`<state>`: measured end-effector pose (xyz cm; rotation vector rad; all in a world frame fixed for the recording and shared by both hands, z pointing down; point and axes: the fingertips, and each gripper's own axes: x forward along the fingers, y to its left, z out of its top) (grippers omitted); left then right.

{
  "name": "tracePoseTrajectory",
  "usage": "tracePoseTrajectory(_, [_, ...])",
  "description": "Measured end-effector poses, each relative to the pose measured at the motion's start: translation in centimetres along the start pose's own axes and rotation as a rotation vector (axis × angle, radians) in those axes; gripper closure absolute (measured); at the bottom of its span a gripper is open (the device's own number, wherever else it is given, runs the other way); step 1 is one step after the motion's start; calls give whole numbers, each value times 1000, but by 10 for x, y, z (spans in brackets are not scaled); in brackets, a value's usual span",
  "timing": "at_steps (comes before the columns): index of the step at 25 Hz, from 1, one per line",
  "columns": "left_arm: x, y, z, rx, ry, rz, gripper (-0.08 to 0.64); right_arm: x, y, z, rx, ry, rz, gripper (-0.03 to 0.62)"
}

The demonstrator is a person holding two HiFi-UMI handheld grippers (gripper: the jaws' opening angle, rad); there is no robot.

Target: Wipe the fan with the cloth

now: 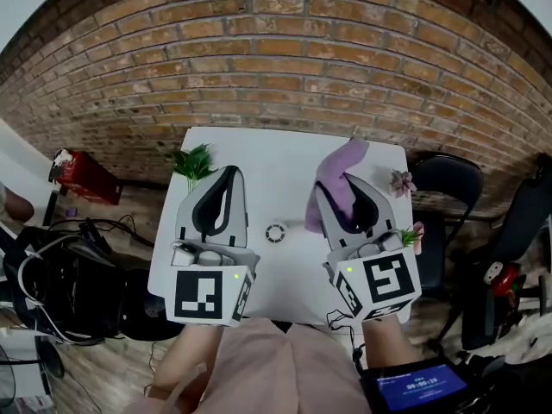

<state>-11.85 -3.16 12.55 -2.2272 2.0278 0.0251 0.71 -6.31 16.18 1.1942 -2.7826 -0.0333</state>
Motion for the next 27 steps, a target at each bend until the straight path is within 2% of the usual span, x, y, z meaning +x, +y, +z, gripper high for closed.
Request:
tracePoseTrajectory(3, [-1,0,0,17,1,4,545,0,3,-4,-19,7,-8,472])
tracePoseTrajectory(7, [0,-8,2,-23,1,3,545,-1,4,-3,-15,8,-2,471])
tracePoseTrajectory(19, [1,-4,-8,-11,13,-12,545,15,13,-12,-11,23,5,471])
tracePoseTrajectory(27, [19,-11,-15,-7,21,-21,545,24,-2,-19,-9,27,2,471])
